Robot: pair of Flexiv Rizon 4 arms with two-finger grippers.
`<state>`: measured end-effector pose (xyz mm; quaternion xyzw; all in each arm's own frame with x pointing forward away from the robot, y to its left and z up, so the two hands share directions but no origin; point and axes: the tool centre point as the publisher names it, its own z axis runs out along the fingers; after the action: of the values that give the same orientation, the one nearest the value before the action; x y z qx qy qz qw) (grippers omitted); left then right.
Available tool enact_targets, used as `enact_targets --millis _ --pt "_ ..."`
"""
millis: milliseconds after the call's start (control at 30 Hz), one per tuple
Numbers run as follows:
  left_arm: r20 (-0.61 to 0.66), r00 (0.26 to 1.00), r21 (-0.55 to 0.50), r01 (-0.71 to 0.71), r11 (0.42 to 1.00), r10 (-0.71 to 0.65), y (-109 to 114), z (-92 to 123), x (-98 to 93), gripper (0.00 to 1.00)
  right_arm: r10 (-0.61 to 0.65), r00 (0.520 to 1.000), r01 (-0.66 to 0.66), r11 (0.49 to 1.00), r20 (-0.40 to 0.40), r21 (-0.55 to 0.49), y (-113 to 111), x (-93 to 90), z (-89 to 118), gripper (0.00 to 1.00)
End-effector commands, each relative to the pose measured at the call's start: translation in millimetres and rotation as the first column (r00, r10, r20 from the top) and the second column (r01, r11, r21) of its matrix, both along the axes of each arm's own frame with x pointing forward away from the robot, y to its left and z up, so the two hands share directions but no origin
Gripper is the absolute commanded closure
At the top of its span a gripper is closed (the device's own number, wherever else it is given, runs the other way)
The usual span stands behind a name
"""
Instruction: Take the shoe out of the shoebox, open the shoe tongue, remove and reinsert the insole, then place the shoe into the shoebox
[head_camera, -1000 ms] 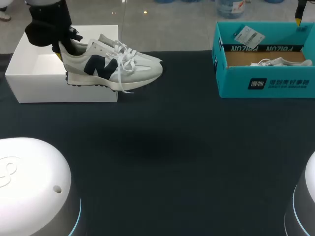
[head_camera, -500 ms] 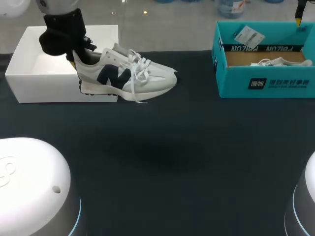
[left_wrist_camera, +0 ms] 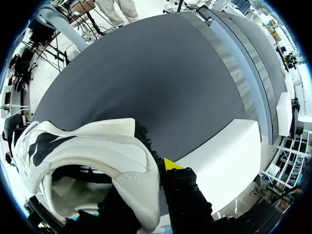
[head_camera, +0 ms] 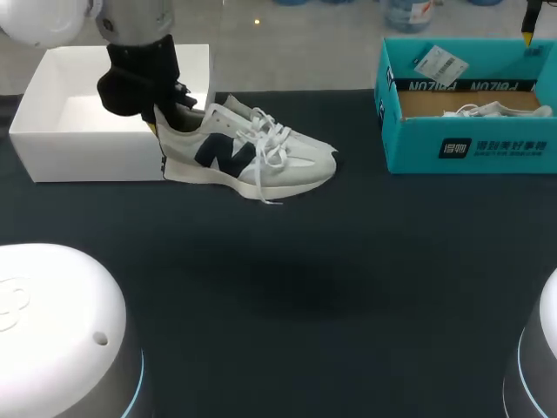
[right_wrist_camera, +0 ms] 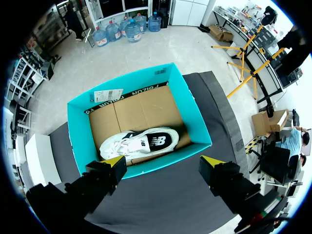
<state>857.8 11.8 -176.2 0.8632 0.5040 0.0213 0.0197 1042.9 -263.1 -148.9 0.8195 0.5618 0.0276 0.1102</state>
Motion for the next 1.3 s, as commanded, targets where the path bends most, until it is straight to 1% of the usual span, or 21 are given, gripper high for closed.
enact_targets --millis 33,633,667,700,733,767,800,833,933,1067,1167,1300 --pt "-0.003 1.000 -0.003 0.001 1.000 -0.001 1 1 2.6 1.00 0.000 1.000 0.000 1.000 0.002 0.001 0 -1.0 0 0.00" --pt "-0.003 1.000 -0.003 0.001 1.000 -0.001 1 1 2.6 1.00 0.000 1.000 0.000 1.000 0.002 0.001 0 -1.0 0 0.00" --pt "0.003 1.000 -0.009 -0.018 1.000 0.018 3 0 -1.1 1.00 0.000 1.000 0.000 1.000 0.002 0.001 0 -1.0 0 0.00" --pt "0.000 0.996 0.045 -0.093 0.995 0.093 2 -2 -3.3 1.00 0.000 1.000 0.000 1.000 0.002 0.001 0 -1.0 0 0.00" --pt "0.002 0.993 0.051 -0.119 0.992 0.119 1 -3 -6.4 1.00 0.000 1.000 0.000 1.000 0.002 0.001 0 -1.0 0 0.00" --pt "-0.014 0.982 0.076 -0.186 0.980 0.188 1 -4 -7.6 1.00 0.000 1.000 0.000 1.000 0.002 0.001 0 -1.0 0 0.00" --pt "0.000 0.977 0.077 -0.213 0.974 0.214 -1 -5 -9.0 1.00 0.000 1.000 0.000 1.000 0.002 0.001 0 -1.0 0 0.00" --pt "-0.028 0.968 0.068 -0.249 0.966 0.251 -1 -5 -10.8 1.00 0.000 1.000 0.000 1.000 0.002 0.001 0 -1.0 0 0.00" --pt "-0.018 0.935 0.095 -0.351 0.931 0.354 -1 -5 -13.6 1.00 0.000 1.000 0.000 1.000 0.002 0.001 0 -1.0 0 0.00" --pt "-0.034 0.918 0.096 -0.390 0.916 0.394 -7 -7 -19.6 1.00 0.000 1.000 0.000 1.000 0.002 0.001 0 -1.0 0 0.00" --pt "-0.019 0.915 0.116 -0.399 0.910 0.403 -17 -10 -27.8 1.00 0.000 1.000 0.000 1.000 0.002 0.001 0 -1.0 0 0.00" --pt "0.025 0.944 0.143 -0.330 0.933 0.330 -36 -17 -39.6 1.00 0.000 1.000 0.000 1.000 0.002 0.001 0 -1.0 0 0.00"
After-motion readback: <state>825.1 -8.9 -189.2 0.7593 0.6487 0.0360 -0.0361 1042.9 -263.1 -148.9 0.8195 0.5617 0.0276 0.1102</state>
